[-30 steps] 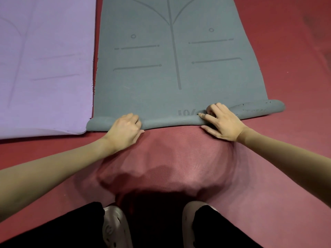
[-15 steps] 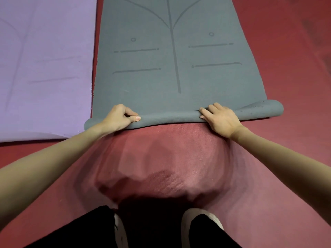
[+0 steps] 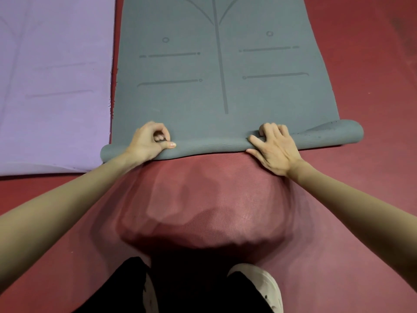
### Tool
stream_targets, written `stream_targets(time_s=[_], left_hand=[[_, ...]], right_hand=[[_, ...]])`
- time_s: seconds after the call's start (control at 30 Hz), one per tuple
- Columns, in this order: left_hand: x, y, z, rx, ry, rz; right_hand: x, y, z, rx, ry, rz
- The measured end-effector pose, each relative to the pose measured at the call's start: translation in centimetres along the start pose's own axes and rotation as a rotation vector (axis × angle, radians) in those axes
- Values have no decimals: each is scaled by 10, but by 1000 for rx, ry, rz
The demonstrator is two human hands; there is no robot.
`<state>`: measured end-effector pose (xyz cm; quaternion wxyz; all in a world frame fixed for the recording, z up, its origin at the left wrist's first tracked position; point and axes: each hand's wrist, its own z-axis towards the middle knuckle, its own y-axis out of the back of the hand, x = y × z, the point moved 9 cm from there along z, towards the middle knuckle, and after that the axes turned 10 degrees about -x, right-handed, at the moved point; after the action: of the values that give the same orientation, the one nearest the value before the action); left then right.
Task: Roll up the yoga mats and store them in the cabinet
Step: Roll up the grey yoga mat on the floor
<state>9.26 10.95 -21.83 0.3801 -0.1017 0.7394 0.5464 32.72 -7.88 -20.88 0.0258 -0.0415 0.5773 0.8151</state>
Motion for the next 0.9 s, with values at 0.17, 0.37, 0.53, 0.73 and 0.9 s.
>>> stream_targets(time_s=[0.17, 0.37, 0.53, 0.73, 0.9], left_hand=[[-24, 7, -14, -99, -347, 131], [-34, 6, -51, -208, -592, 470], [-39, 3, -42, -187, -617, 532], [-35, 5, -31, -174, -510, 439], [-28, 7, -19, -208, -431, 347]], right_hand=[[4, 1, 11, 10, 61, 4], [-2, -6, 18, 81, 39, 42], [-4, 0, 18, 5, -129, 3], [-1, -7, 5, 93, -288, -1], [-10, -8, 24, 74, -164, -32]])
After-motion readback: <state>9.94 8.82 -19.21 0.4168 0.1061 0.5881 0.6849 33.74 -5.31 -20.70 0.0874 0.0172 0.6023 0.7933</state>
